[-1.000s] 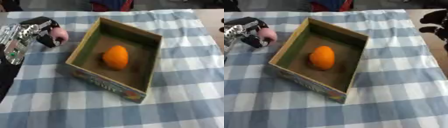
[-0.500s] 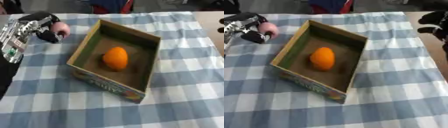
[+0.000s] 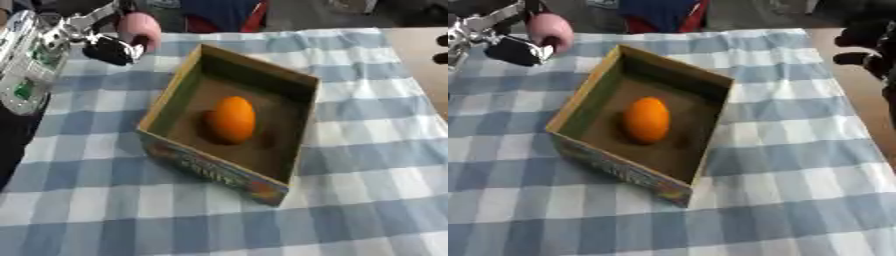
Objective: Pick up objects on the table and place them in the box.
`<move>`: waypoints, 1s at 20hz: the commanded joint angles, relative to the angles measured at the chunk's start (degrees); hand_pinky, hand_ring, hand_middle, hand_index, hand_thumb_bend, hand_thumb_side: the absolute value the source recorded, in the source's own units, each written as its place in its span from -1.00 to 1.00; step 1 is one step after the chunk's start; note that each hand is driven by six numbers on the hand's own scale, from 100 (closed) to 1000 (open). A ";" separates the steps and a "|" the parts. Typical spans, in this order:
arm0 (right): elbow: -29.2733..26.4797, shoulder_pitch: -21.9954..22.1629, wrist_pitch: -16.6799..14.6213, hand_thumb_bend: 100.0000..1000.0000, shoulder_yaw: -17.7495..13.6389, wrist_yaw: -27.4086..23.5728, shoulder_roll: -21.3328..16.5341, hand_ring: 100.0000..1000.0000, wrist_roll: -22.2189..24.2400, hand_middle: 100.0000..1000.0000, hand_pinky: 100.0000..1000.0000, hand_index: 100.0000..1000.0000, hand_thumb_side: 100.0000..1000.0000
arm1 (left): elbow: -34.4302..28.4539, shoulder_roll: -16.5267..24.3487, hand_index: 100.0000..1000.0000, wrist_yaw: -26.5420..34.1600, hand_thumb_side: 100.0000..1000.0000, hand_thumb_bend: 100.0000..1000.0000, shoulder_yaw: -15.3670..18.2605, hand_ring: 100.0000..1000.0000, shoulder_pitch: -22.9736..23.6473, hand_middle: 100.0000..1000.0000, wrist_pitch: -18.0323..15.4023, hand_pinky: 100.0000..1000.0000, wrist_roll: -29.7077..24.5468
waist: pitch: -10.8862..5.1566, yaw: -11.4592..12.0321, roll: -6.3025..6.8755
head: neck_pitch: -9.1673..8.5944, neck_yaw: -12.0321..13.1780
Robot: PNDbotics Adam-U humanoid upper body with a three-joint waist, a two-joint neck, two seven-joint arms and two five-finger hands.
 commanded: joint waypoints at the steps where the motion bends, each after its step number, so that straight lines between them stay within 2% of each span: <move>1: -1.06 -0.49 0.21 -1.00 -0.55 -0.42 -0.65 0.43 -0.14 0.21 0.32 0.71 1.00 | -5.75 -0.21 0.44 -0.06 -0.60 -1.00 -1.55 0.18 -1.79 0.15 -1.74 -0.94 -0.01 | -1.81 -0.05 0.05 | 0.31 -0.24; 4: -1.23 -0.65 0.24 -1.00 -0.54 -0.56 -0.51 0.43 -0.27 0.21 0.32 0.71 1.00 | -9.89 -2.46 0.43 -1.32 -0.59 -1.00 -3.36 0.16 -2.12 0.13 -2.02 -0.96 -1.16 | -2.06 -0.17 0.10 | 0.45 -0.12; 7: -1.39 -0.80 0.24 -1.00 -0.52 -0.70 -0.42 0.43 -0.45 0.21 0.32 0.71 1.00 | -11.10 -5.89 0.42 -2.46 -0.58 -1.00 -5.05 0.14 -2.43 0.11 -1.25 -0.99 -2.02 | -2.33 -0.30 0.15 | 0.65 -0.05; 13: -1.61 -1.02 0.27 -1.00 -0.32 -0.90 -0.31 0.43 -0.52 0.21 0.32 0.71 1.00 | -8.42 -11.35 0.39 -5.96 -0.57 -1.00 -7.71 0.12 -1.14 0.08 1.44 -1.00 -0.76 | -2.64 -0.37 0.29 | 1.49 -0.29; 20: -1.75 -0.81 0.53 -1.00 -0.29 -0.93 -0.13 0.43 -0.48 0.21 0.32 0.71 1.00 | -4.83 -13.52 0.42 -9.64 -0.65 -1.00 -11.17 0.16 0.34 0.14 -0.26 -0.94 -2.52 | -2.80 -0.41 0.53 | 1.66 -0.20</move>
